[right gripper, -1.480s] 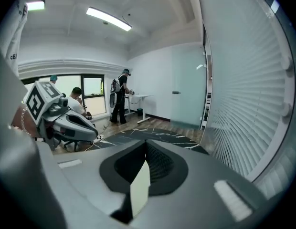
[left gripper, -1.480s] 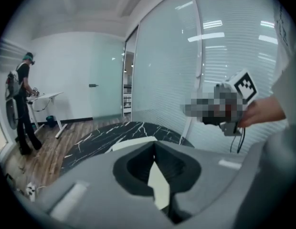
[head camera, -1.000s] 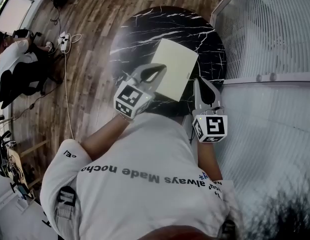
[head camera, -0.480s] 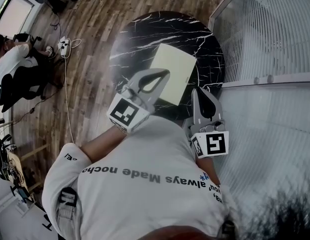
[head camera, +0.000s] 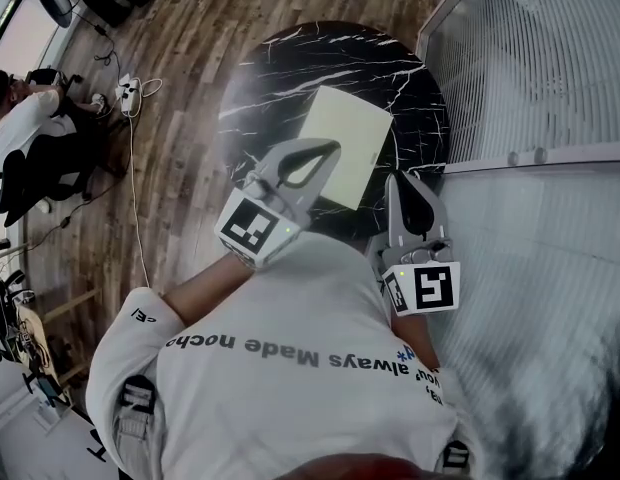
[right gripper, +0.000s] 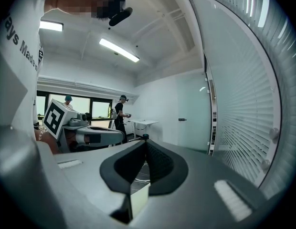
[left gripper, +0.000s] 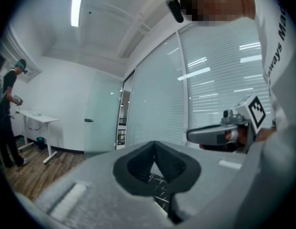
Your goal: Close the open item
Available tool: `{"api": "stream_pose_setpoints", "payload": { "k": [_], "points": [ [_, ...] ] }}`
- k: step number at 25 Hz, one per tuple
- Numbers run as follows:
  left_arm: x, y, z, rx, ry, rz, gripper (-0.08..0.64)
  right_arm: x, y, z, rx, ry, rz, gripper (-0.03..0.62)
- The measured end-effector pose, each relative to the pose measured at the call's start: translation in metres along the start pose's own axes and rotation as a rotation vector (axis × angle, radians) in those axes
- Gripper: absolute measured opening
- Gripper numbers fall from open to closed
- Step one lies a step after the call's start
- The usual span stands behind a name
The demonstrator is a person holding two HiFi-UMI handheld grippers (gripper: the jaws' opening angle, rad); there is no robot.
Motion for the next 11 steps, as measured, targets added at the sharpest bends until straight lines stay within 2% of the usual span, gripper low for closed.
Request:
{"api": "stream_pose_setpoints", "payload": {
  "k": [11],
  "points": [
    [0.0073,0.0005,0.0000,-0.001,-0.009,0.020,0.003,0.0043,0.0014,-0.0007,0.008,-0.012,-0.001,0.002]
  ]
}}
Point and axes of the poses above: the fingertips, and each gripper's own axes: y backward along the fingers, z to its left, x out of its underside, the point moved 8 cm from there along y, backward along the fingers, and after that the axes turned 13 degrees about y, right-handed, at the moved point
